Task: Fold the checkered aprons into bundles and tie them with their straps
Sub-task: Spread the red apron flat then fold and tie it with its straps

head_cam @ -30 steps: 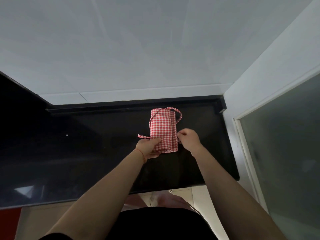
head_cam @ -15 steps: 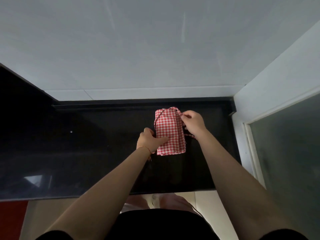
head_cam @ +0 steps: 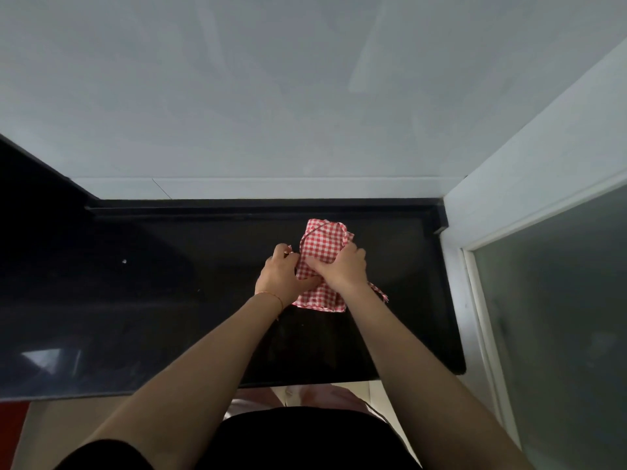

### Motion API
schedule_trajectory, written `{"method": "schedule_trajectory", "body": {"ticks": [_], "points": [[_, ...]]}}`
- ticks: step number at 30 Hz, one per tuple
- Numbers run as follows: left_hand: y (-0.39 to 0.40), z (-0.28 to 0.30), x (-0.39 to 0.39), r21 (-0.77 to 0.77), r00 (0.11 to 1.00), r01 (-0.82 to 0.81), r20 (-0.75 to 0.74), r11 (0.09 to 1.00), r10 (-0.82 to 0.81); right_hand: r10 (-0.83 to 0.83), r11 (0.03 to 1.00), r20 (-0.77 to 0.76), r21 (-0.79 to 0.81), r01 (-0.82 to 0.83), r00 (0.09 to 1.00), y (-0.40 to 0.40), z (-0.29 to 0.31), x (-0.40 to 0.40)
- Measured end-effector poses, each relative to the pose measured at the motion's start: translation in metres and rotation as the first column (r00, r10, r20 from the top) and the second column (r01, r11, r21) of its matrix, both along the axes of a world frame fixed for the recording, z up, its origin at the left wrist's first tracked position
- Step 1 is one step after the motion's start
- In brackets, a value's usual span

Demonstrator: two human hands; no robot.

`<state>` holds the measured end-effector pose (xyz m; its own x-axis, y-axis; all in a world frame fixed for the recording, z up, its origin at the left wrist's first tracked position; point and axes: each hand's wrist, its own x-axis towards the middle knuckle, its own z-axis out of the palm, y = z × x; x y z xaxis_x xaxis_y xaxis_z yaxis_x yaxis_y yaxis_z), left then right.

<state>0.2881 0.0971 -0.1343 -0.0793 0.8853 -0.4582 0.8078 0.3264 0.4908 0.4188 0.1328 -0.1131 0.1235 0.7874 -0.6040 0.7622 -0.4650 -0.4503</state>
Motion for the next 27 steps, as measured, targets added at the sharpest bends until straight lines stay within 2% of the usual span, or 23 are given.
{"method": "schedule_trajectory", "body": {"ticks": [5,7,11,15,17,22,24,27], "points": [[-0.002,0.001,-0.027,-0.009,0.987,0.133,0.094,0.991,-0.132,-0.021,0.999,0.050,0.040,0.019,0.999,0.002,-0.004,-0.001],[-0.005,-0.004,-0.029,0.023,0.984,0.175,0.027,0.984,-0.176,-0.017,0.998,0.043,0.053,0.015,0.999,0.000,-0.003,-0.003],[-0.004,-0.007,-0.014,0.140,0.990,0.112,-0.097,0.984,-0.099,-0.019,0.998,0.052,0.065,0.016,0.998,0.000,-0.005,-0.004],[0.003,-0.006,-0.013,0.137,0.954,0.165,-0.273,0.977,-0.123,-0.035,0.998,0.038,0.056,0.033,0.999,-0.002,-0.006,0.000],[0.005,-0.004,-0.022,0.156,0.933,0.115,-0.355,0.981,-0.053,-0.047,0.998,0.021,0.048,0.046,0.999,-0.003,-0.006,0.001],[0.005,0.002,-0.060,0.113,0.880,-0.187,-0.423,0.976,0.218,-0.035,0.999,0.025,0.021,0.034,0.999,-0.002,-0.007,0.006],[0.006,0.004,-0.065,0.104,0.882,-0.203,-0.412,0.974,0.228,-0.022,0.999,0.019,0.025,0.022,1.000,-0.002,-0.009,0.006],[0.013,0.006,-0.055,0.133,0.976,-0.058,-0.200,0.989,0.084,-0.025,0.998,-0.005,0.062,0.025,1.000,-0.004,-0.011,0.004]]}}
